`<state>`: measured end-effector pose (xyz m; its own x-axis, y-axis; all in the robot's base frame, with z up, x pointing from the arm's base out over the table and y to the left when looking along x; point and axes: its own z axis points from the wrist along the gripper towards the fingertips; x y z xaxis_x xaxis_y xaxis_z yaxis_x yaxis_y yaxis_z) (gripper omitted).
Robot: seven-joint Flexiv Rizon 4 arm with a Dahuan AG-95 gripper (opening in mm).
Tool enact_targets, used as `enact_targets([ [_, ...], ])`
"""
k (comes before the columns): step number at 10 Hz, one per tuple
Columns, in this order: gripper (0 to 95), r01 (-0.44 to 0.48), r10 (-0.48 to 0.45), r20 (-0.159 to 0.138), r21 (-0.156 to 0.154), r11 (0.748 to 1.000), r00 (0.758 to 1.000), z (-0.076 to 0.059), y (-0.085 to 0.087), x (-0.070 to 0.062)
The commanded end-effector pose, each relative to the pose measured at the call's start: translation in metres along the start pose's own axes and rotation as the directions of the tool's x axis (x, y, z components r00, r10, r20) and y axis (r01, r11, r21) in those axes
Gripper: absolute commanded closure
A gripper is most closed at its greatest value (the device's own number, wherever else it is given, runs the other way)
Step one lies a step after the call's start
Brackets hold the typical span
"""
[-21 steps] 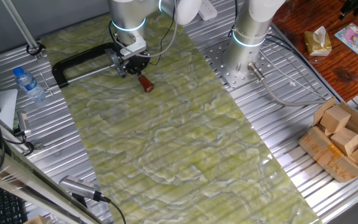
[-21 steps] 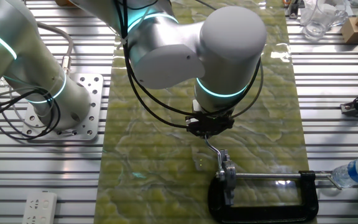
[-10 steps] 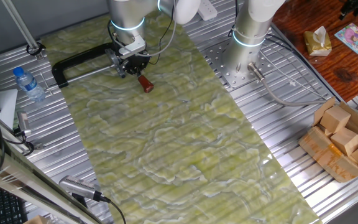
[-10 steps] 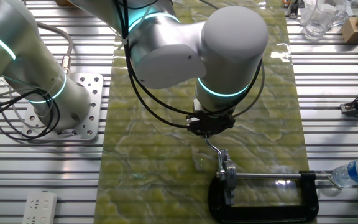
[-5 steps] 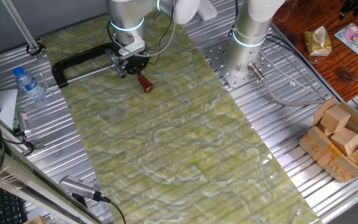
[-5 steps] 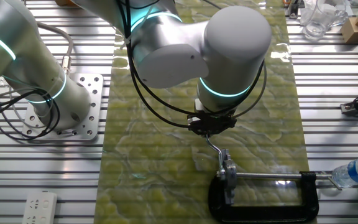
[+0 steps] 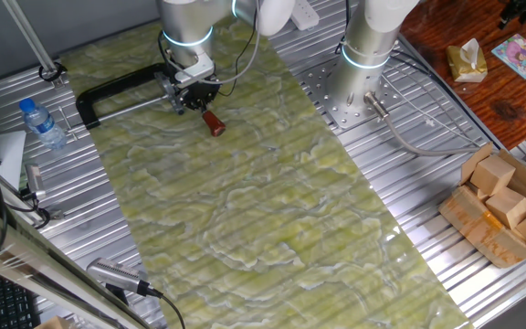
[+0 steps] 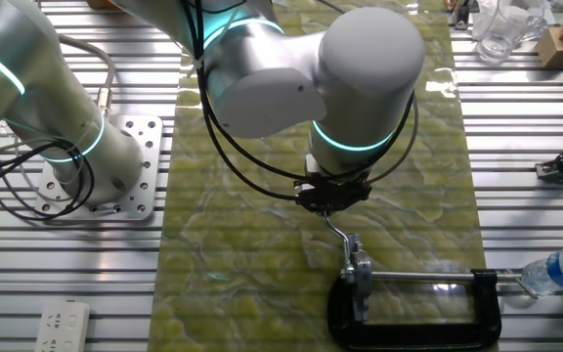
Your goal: Pull up the lever
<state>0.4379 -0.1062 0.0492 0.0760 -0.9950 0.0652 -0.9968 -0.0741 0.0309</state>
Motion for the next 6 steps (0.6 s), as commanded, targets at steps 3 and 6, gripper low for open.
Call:
enact_targets([
  [3, 95.0, -0.004, 0.004, -0.001, -0.003, 1.000, 1.000, -0.0672, -0.0001, -0.0013],
  [6, 95.0, -0.006, 0.006, -0.005, -0.002, 1.000, 1.000, -0.0688, -0.0005, -0.0026],
])
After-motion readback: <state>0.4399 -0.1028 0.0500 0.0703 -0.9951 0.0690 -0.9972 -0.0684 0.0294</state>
